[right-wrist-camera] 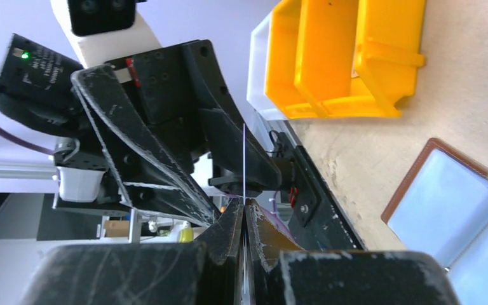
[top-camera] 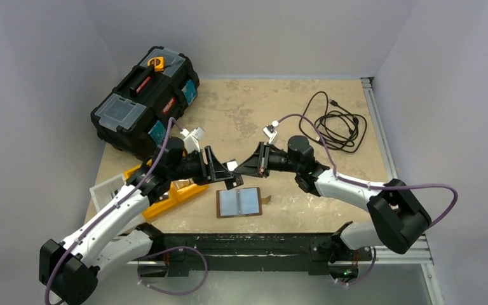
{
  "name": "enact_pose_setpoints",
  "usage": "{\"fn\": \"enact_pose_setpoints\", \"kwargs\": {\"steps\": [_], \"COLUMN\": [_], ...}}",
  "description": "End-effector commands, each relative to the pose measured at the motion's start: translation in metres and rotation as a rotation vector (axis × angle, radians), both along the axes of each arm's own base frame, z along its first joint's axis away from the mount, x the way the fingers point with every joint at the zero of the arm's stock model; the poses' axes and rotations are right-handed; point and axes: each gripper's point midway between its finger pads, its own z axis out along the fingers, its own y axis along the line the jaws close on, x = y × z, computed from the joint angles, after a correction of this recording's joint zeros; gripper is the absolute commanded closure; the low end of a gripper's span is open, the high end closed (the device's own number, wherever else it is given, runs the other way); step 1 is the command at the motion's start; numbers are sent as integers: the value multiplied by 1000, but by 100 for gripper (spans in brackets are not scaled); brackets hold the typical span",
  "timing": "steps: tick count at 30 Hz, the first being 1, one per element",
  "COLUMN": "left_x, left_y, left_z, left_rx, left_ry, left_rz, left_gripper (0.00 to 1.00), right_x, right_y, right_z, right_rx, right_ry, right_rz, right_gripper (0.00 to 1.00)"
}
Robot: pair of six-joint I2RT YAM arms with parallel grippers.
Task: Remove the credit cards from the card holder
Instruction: Place the credit card in the storage box.
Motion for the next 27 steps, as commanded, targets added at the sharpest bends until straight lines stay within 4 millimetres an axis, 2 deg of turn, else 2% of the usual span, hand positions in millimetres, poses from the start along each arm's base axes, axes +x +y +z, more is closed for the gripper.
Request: {"fn": "enact_pose_setpoints", "kwargs": {"steps": [1, 5, 8, 9, 11, 14, 18, 21, 24, 27], "left_x": [0, 0, 0, 1, 1, -2, -2, -10, -17, -19], "left_y": [-9, -12, -12, -11, -7, 12, 70, 130, 179, 213], "left_z": [17, 21, 21, 20, 17, 4, -13, -22, -19, -17], "left_rx": [-102, -137, -139, -132, -107, 11, 301, 572, 809, 981], "left_ry": [-33, -29, -21, -17, -9, 28, 66, 128, 162, 216], "left_rz": [-30, -33, -24, -16, 6, 81, 288, 464, 592, 681], "left_gripper": [51, 62, 87, 96, 100, 100, 100, 100, 100, 100], "right_x": [-7, -10, -10, -9, -6, 0, 7, 9, 13, 16], "right_y": [10, 13, 12, 11, 9, 4, -5, -10, -15, -19], "right_z": [32, 31, 28, 26, 21, 8, -9, -18, -26, -30], "right_rx": [97, 105, 93, 82, 41, -50, -173, -230, -282, -314], "right_ry": [-54, -49, -53, -56, -66, -82, -109, -122, -137, -155], "right_rz": [54, 62, 56, 49, 22, -18, -65, -72, -91, -109], "right_gripper": [100, 100, 100, 97, 83, 51, 15, 3, 1, 1]}}
